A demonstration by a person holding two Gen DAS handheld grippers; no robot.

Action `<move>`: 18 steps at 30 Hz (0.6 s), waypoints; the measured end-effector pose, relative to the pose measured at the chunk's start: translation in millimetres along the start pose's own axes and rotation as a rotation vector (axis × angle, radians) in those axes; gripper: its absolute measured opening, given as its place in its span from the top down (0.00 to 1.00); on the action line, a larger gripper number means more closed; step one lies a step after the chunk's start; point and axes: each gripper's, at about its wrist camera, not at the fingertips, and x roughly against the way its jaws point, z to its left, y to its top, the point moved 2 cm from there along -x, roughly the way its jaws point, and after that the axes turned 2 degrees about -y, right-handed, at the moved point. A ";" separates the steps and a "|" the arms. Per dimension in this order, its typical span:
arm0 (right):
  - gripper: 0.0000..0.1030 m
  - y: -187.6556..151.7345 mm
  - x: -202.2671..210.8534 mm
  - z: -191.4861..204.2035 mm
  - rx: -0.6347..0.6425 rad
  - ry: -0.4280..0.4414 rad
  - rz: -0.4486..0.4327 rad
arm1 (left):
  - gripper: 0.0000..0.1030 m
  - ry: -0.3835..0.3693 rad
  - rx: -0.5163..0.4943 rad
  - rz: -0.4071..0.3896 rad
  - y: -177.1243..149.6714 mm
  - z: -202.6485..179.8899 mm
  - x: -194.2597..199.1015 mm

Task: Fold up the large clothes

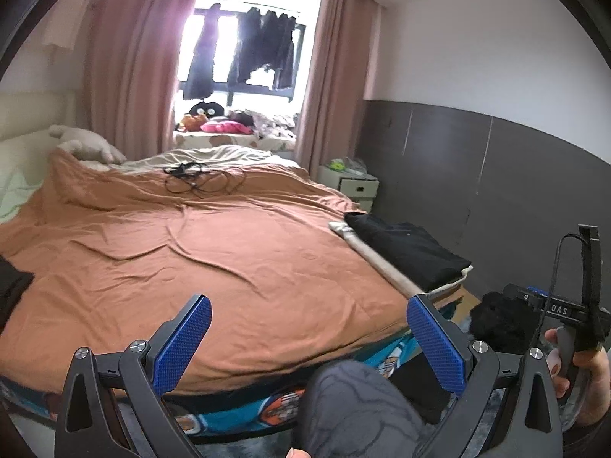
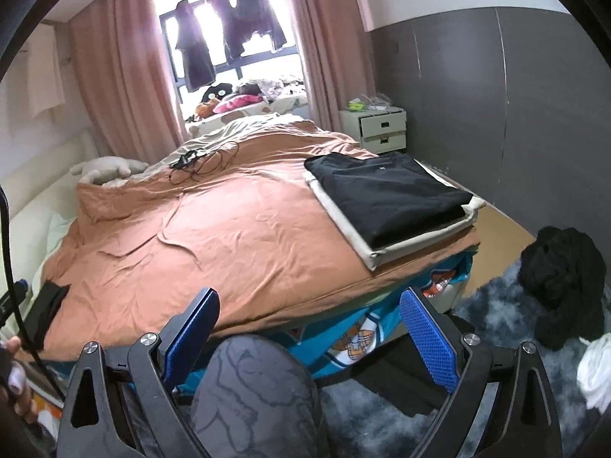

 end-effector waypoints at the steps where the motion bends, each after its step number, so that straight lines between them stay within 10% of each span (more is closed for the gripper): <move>1: 0.07 -3.3 2.2 2.5 0.001 0.003 -0.003 | 0.00 0.007 0.001 -0.003 -3.0 2.3 6.7; 18: 0.07 -52.2 49.6 27.0 0.047 0.035 -0.063 | 0.00 0.111 0.043 -0.088 -52.6 23.8 89.3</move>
